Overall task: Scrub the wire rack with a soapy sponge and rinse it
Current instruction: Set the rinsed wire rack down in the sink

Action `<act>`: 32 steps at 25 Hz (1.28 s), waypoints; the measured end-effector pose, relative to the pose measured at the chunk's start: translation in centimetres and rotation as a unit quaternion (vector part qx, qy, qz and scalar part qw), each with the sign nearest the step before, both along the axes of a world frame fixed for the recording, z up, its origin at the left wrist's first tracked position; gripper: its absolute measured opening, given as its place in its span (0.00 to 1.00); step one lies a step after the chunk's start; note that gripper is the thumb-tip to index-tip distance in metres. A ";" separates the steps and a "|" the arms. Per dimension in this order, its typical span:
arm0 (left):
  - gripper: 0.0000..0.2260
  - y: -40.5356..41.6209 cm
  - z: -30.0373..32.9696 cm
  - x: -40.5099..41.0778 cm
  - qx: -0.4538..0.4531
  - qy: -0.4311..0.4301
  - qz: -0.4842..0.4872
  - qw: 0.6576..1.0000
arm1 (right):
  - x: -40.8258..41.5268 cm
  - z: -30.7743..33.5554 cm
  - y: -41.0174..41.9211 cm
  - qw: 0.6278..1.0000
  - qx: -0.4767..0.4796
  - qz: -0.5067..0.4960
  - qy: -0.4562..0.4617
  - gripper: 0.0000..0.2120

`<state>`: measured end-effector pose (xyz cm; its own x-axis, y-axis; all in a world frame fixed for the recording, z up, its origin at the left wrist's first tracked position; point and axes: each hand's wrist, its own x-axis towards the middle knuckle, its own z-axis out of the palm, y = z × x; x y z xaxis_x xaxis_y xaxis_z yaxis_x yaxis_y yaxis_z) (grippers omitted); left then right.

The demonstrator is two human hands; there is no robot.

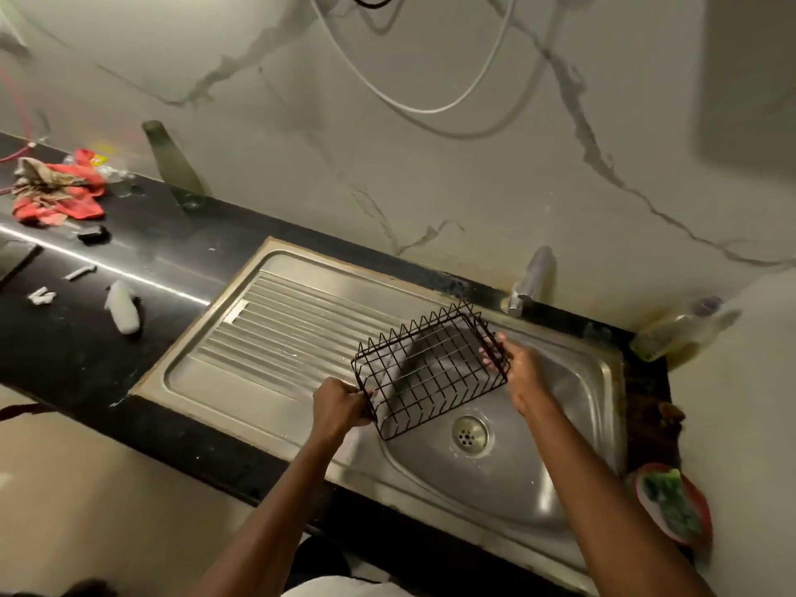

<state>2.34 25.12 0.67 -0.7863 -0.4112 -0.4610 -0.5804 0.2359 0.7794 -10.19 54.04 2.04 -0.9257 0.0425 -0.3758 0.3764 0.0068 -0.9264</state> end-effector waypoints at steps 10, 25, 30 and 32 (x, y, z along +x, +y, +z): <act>0.12 -4.2 0.0 0.9 -0.065 -0.067 0.164 0.982 | -7.8 0.5 -13.1 0.976 -0.007 0.219 -0.006 0.32; 0.14 -5.8 -1.8 0.7 -0.070 -0.041 0.321 0.944 | -13.0 -4.5 -23.7 0.956 0.005 0.285 -0.065 0.25; 0.12 -5.8 -2.6 0.8 -0.059 -0.053 0.300 0.951 | -12.6 -3.4 -24.7 0.952 0.015 0.302 -0.046 0.20; 0.13 -6.0 -3.0 1.0 -0.064 -0.058 0.300 0.950 | -12.5 -3.5 -25.0 0.954 0.019 0.295 -0.044 0.20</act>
